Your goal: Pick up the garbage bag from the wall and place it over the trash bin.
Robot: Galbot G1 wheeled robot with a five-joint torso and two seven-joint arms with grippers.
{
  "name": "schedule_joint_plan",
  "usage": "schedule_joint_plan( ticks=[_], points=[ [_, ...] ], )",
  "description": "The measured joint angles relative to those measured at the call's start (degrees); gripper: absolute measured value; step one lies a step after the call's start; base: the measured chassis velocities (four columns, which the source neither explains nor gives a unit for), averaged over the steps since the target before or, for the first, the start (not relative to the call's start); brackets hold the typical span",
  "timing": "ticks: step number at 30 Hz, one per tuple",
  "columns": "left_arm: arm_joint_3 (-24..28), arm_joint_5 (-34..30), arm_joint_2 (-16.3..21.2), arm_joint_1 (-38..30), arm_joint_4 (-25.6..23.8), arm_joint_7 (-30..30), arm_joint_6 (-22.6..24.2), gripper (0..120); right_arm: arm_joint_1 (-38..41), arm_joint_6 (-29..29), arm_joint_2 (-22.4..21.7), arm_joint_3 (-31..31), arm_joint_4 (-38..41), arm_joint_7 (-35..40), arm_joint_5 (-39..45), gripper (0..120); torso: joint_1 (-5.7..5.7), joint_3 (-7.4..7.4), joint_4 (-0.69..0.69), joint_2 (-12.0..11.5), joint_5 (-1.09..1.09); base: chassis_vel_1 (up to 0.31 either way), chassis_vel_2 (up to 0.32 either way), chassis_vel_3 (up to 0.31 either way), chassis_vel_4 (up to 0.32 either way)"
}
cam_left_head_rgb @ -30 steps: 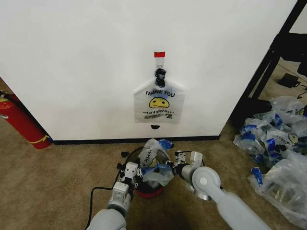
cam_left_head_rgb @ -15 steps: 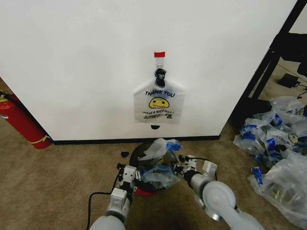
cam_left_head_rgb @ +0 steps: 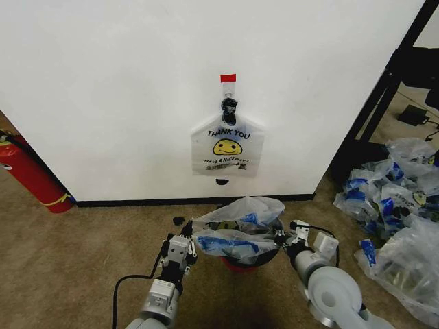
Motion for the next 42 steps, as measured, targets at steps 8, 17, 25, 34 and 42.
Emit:
schedule_joint_plan(
  ticks=[8,17,25,34,42],
  points=[
    [-0.6,-0.4,0.0,-1.1,1.7,-0.2,0.1,0,0.0,-0.7,-2.1,0.4,1.5,-1.2,-0.2,1,0.0,0.0,0.0,0.0,-0.01,0.0,0.0,0.0,0.0],
    [-2.5,10.2,2.7,5.7,-1.7,3.8,-6.5,14,1.5,0.4,-1.8,0.7,-1.3,-2.4,-3.2,1,0.0,0.0,0.0,0.0,-0.01,0.0,0.0,0.0,0.0],
    [-4.7,20.9,7.3,8.7,-1.7,12.6,-15.3,45,1.5,8.3,-1.2,-0.4,-4.4,-8.3,-14.6,1,0.0,0.0,0.02,0.0,-0.01,0.0,0.0,0.0,0.0],
    [-0.8,23.6,7.7,-8.9,5.2,28.1,-21.4,79,1.5,17.8,-0.6,-5.8,-9.2,-14.6,-31.9,1,0.01,0.01,-0.02,0.0,-0.01,0.0,0.0,0.0,0.0],
    [2.7,22.0,6.8,-11.8,9.6,29.0,-19.6,97,2.5,25.4,-1.4,-6.1,-12.5,-21.7,-42.8,1,0.01,0.01,0.01,0.0,-0.01,0.0,0.0,0.0,0.0]
  ],
)
